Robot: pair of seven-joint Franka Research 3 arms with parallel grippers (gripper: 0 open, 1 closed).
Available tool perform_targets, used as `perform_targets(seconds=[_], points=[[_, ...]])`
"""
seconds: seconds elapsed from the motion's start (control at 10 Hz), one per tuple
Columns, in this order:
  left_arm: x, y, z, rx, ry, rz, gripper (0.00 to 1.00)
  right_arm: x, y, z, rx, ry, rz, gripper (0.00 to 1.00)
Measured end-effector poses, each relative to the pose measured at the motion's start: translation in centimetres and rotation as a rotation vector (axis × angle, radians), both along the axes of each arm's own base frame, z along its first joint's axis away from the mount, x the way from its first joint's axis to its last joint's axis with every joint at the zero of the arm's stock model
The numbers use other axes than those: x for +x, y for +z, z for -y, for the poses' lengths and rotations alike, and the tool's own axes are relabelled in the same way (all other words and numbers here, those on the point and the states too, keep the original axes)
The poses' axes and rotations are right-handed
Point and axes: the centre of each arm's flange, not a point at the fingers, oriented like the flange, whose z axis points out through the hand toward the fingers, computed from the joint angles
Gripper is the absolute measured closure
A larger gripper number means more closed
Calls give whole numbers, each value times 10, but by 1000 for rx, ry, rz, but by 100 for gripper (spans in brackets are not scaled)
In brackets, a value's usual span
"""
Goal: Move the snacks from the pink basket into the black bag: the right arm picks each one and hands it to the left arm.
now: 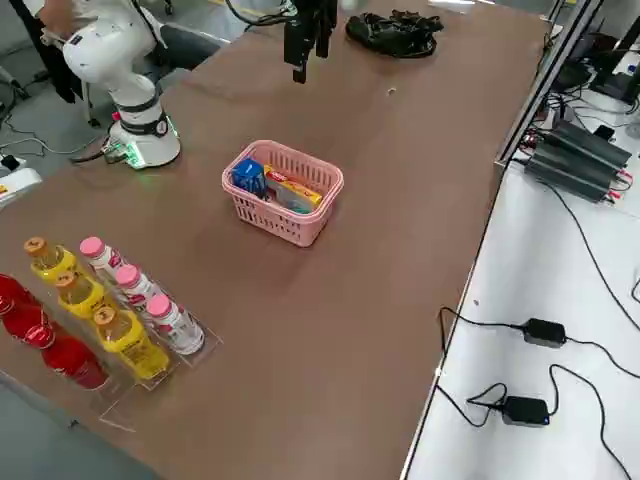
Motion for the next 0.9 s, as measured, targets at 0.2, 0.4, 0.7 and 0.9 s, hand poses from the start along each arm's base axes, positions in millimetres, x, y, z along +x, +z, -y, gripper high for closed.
perform_targets(seconds=[0.2, 0.4, 0.7, 0.9], points=[[0, 0, -1, 0, 2, 0, 0, 0, 0, 0, 0, 0, 0, 0], [0, 0, -2, 0, 4, -1, 0, 1, -4, 0, 0, 0, -2, 0], [3, -4, -5, 0, 10, -8, 0, 8, -37, -2, 0, 4, -5, 0], [10, -17, -10, -2, 16, -29, 0, 12, -61, -3, -1, 4, 5, 0]])
